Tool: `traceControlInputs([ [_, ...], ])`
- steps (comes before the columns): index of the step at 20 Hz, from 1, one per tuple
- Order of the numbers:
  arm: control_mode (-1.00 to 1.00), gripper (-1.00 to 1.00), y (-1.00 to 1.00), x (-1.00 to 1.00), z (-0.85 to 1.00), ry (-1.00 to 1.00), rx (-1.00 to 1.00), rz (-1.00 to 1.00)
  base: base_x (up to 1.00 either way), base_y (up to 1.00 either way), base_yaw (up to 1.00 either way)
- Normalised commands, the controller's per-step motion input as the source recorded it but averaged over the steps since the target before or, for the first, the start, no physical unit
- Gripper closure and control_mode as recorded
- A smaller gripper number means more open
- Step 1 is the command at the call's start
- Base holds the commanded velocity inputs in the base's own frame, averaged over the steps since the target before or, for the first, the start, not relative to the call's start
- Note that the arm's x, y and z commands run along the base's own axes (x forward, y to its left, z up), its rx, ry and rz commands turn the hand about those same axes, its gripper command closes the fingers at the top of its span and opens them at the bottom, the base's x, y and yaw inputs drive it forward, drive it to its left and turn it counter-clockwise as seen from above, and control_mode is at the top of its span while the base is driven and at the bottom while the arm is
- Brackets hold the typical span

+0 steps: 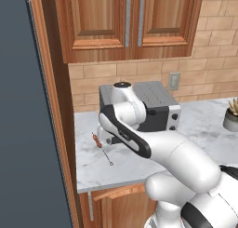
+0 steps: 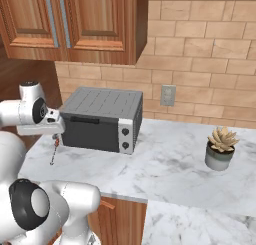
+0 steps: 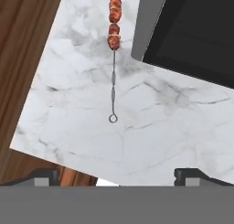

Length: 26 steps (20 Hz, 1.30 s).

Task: Store the kebab skewer in the freezer for long-term storage. Close the freezer door after placing the cooked food.

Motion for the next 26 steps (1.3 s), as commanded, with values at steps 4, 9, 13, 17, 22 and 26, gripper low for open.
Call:
traceControlInputs([
  [4, -1.0, -1.0, 0.0, 0.0, -0.49, 0.0, 0.0, 0.0, 0.0, 0.0, 0.0],
  [9, -1.0, -1.0, 0.01, 0.0, -0.52, 0.0, 0.0, 0.0, 0.0, 0.0, 0.0],
  [13, -1.0, -1.0, 0.08, 0.0, -0.44, 0.0, 0.0, 0.0, 0.0, 0.0, 0.0],
  [17, -1.0, -1.0, 0.13, 0.0, -0.42, 0.0, -0.01, 0.0, 0.0, 0.0, 0.0],
  [22, -1.0, -1.0, 0.14, 0.0, -0.27, 0.0, -0.05, 0.0, 0.0, 0.0, 0.0],
  [26, -1.0, -1.0, 0.08, 0.04, -0.19, 0.0, -0.07, -0.02, 0.0, 0.0, 0.0],
])
